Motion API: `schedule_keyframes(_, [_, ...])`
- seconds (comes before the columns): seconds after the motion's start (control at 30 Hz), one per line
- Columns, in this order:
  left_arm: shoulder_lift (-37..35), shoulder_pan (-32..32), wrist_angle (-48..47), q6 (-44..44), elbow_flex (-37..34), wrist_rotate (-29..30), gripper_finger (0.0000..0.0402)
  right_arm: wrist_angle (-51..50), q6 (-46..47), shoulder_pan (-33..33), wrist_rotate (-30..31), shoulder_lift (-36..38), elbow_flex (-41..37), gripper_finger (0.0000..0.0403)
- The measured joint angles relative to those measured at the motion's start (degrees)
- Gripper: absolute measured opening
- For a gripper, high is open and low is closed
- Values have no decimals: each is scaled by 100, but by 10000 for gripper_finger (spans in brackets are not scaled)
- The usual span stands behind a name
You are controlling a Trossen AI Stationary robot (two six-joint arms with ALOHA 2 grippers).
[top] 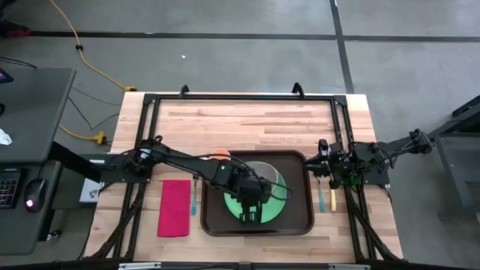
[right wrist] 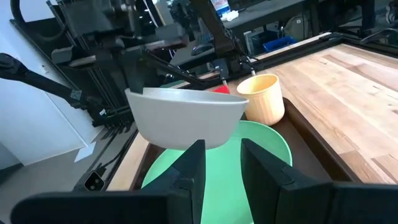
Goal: Set up tray
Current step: Put the gray bowl on top of the green plate on the brown serving tray
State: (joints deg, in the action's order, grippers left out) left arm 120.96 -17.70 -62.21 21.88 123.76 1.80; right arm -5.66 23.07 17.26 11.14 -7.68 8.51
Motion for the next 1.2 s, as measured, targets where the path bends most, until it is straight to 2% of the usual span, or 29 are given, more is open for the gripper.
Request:
schedule_keyframes(0.4, [28,-73,291,349,-4,68,12,-68,0,-1,-117,0,0,78])
schedule_keyframes(0.63, [295,-80,420,392,12,39,12,-113,0,1,-206,-7,0,78])
schedule_keyframes(1.03, [571,-70,-182,338,-13,176,12,-207,44,0,-262,-13,0,78])
schedule_keyframes(1.2, [571,-71,-37,328,-4,170,12,-218,44,-1,-259,-12,0,78])
